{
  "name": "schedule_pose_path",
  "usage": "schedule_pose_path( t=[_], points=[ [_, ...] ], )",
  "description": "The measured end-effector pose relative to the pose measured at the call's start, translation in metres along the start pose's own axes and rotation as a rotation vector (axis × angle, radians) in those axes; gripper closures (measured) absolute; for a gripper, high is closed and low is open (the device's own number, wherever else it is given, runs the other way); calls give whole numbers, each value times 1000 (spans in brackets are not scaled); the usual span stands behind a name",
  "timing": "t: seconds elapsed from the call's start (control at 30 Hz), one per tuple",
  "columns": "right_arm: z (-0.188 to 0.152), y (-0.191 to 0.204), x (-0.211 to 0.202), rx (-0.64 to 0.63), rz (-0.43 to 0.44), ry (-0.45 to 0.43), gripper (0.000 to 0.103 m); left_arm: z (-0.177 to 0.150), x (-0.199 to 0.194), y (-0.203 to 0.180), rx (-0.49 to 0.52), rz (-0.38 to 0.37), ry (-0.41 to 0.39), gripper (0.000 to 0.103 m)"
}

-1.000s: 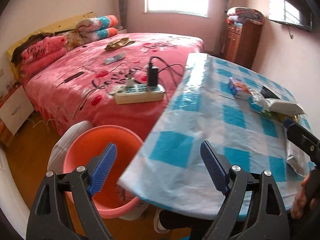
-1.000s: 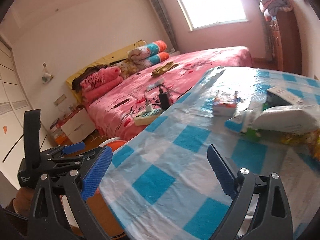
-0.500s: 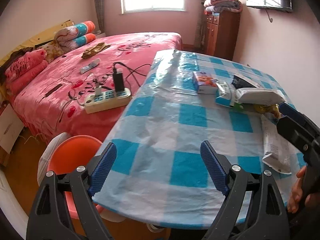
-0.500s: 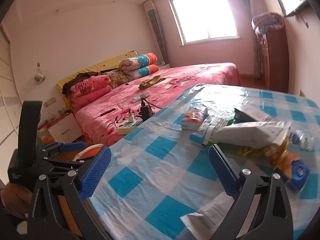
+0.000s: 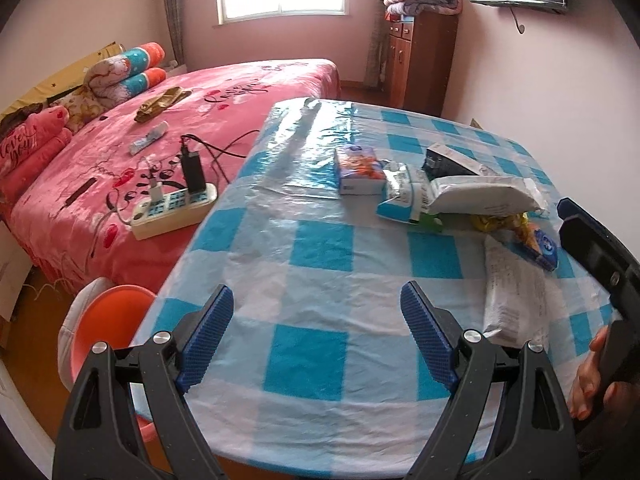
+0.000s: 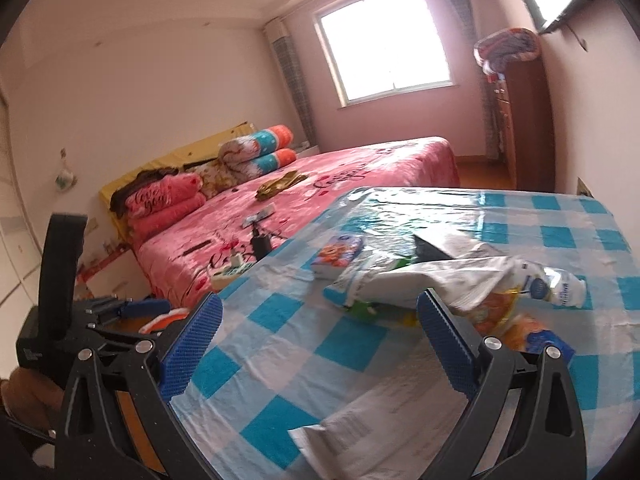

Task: Collect trash
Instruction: 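Move both open tools back over the table toward the remaining trash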

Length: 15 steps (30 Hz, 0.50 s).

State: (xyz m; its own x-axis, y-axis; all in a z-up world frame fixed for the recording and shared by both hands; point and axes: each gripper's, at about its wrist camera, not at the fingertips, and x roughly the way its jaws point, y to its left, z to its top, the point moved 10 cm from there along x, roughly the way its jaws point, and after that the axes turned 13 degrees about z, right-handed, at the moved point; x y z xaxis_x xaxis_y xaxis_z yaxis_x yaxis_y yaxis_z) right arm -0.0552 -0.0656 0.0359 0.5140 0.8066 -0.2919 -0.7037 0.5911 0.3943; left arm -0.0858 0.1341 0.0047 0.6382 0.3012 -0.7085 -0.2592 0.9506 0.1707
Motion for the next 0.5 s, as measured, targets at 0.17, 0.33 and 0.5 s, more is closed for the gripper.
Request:
schedule_pose_path(
  t=[0.17, 0.33, 0.5],
  points=[
    [8, -27, -17, 40, -43, -27, 6, 5, 3, -23, 40, -19, -1, 17],
    [12, -51, -29, 53, -86, -40, 6, 13, 5, -50, 72, -56, -1, 17],
    [12, -78, -41, 68, -140, -39, 6, 19, 4, -81, 109, -121, 2, 17]
  ],
)
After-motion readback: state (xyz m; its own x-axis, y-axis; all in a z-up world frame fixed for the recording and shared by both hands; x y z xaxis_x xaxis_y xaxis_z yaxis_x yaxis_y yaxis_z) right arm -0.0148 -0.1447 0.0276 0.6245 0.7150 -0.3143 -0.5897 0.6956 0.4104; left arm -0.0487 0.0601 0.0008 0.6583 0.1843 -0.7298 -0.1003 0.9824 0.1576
